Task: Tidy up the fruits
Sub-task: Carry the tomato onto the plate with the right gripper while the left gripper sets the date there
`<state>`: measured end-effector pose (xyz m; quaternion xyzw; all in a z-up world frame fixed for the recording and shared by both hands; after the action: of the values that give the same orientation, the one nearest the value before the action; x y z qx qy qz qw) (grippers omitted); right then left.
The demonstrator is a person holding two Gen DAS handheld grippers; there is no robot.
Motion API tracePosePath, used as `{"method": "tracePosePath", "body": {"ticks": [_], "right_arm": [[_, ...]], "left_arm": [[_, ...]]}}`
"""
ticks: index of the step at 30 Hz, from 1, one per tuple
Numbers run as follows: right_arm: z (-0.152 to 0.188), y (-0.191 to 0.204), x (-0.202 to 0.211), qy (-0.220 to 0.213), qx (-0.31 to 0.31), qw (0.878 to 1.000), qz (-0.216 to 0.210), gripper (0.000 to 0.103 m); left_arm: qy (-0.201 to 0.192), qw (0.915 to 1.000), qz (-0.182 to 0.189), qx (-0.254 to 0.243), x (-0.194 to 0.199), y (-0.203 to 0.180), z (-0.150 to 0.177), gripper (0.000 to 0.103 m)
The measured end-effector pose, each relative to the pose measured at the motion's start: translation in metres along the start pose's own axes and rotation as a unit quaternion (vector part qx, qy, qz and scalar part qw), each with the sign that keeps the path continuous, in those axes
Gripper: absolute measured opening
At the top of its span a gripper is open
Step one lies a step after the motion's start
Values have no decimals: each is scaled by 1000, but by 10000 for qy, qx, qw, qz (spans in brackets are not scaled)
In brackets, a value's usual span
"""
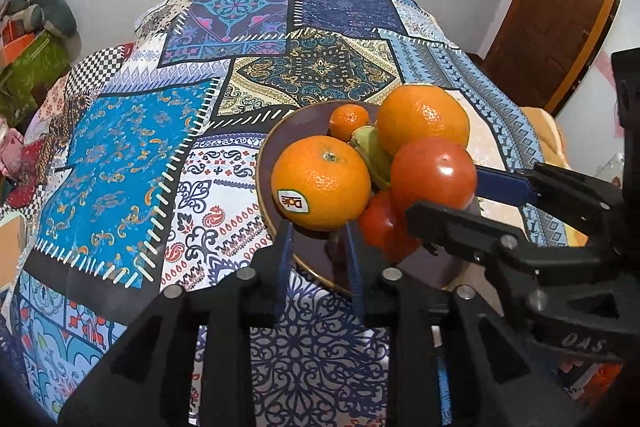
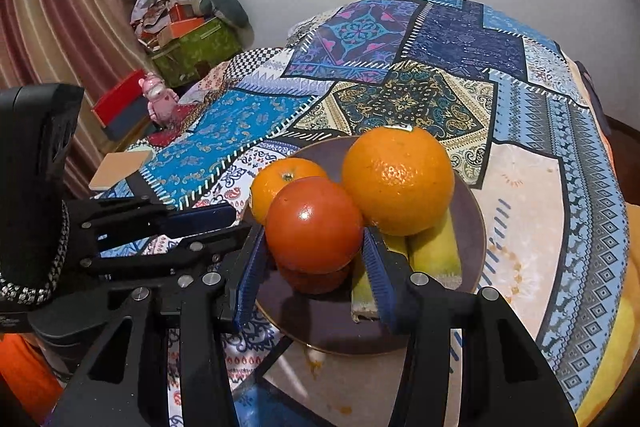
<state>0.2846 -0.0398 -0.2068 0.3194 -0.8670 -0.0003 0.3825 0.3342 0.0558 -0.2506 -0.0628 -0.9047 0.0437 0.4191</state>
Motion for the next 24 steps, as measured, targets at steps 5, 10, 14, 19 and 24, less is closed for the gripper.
{"method": "tracePosePath", "body": {"ticks": [5, 10, 14, 19, 24], "right_arm": [[-3, 3, -4, 3, 49, 10000, -6, 45], [-4, 7, -10, 19, 28, 10000, -6, 46], [-4, 8, -13, 112, 108, 9999, 62, 47], [-1, 1, -7, 177, -74, 9998, 29, 53], [-3, -3, 18, -38, -103, 9998, 138, 59]], "left_arm": [[-101, 9999, 6, 26, 10, 5, 2, 29], [-113, 9999, -86, 70, 12, 12, 5, 29], [-92, 9998, -73, 172, 11, 15, 6, 29], [-121, 9998, -70, 125, 15, 11, 7, 29], [-210, 9997, -34, 116, 27, 5, 6, 29]]}}
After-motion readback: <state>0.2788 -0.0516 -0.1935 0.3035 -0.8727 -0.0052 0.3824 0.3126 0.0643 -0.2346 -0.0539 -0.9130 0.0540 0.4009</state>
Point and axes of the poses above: each gripper's, at about its wrist camera, not at the fingertips, and x roughly against the way its jaws point, y to its left, z to its underside, the point moved 8 cm from there along -x, roughly the way its jaws point, and after that the axes turned 5 degrees about -y, right-handed, at the moved point
